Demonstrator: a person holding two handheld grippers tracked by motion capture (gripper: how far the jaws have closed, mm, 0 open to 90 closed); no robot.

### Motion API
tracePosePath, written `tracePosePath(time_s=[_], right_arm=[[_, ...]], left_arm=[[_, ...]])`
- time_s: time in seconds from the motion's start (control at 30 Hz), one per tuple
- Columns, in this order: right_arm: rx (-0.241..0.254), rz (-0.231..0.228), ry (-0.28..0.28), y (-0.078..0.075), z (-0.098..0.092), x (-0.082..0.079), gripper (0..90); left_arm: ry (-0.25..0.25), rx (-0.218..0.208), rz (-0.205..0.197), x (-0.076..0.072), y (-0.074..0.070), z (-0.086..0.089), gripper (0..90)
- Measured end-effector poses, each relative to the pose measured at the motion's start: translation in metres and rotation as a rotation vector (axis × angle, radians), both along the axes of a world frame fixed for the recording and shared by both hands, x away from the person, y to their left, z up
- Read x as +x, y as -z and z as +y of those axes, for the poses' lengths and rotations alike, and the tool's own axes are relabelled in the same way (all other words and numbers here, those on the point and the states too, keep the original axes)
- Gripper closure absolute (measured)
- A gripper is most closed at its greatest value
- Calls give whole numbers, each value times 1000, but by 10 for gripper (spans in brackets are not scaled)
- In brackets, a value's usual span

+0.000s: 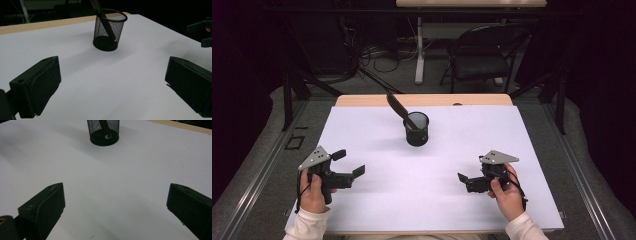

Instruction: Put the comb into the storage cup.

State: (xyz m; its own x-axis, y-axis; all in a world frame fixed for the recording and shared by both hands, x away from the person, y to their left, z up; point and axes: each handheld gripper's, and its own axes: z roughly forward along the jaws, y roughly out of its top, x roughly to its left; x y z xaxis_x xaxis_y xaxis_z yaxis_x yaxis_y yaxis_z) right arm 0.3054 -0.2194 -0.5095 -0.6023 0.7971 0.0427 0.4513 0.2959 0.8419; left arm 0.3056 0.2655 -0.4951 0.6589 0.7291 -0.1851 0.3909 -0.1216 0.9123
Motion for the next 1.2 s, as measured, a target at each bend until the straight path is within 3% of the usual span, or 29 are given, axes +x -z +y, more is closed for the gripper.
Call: tracePosePath(time_s=[0.43, 1.2], right_arm=[[9, 9, 24, 12, -11, -9, 22], [61, 12, 97, 23, -32, -7, 26]], left_arm=[[-36, -25, 4, -13, 14, 17, 5], [-57, -34, 2, -10, 30, 28, 5]])
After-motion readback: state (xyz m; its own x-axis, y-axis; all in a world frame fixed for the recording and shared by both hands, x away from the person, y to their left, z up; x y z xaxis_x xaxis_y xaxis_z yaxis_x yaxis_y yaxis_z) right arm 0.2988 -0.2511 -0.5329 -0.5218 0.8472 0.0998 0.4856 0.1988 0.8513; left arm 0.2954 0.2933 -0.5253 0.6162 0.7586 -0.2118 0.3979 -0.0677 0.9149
